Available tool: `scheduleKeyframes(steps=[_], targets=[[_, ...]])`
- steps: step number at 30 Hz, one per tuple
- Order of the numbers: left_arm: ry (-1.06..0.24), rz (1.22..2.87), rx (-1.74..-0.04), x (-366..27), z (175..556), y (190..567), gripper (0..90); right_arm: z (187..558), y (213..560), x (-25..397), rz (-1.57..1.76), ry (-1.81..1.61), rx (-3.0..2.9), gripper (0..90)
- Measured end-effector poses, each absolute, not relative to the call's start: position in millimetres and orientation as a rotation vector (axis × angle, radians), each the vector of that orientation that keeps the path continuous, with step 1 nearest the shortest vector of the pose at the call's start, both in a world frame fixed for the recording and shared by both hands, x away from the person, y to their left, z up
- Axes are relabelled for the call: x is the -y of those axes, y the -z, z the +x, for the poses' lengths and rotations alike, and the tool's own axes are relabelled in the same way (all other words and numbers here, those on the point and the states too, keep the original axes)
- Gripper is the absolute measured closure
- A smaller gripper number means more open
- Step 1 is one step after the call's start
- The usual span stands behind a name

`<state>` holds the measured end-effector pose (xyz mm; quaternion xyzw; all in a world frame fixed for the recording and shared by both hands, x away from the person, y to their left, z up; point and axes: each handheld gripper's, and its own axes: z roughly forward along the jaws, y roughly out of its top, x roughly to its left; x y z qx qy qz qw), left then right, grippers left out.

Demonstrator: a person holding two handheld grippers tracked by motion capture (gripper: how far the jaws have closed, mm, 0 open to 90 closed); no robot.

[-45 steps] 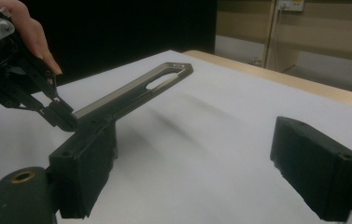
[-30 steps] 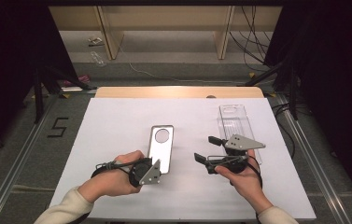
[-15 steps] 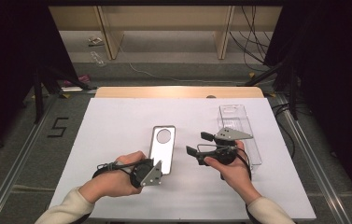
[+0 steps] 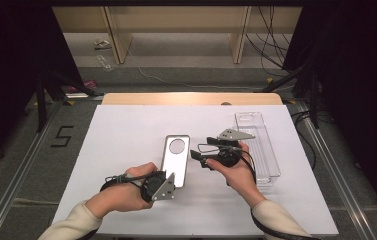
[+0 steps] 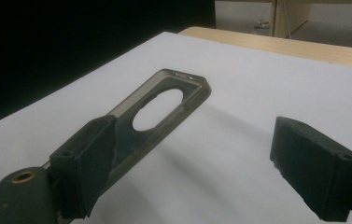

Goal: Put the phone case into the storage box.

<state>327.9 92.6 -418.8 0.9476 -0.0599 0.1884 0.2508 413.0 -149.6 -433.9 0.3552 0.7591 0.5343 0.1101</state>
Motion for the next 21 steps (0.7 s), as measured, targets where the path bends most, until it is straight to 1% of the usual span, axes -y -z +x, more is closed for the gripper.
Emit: scheduleKeyframes(steps=[13, 21], targets=[[-0.509, 2.584, 0.187, -88, 326, 420, 88.6, 429, 440, 138, 1.095, -1.563, -2.243, 16.8], [-0.507, 2.585, 0.197, -88, 326, 420, 88.7, 434, 442, 131, 1.112, -1.579, -2.262, 21.0]])
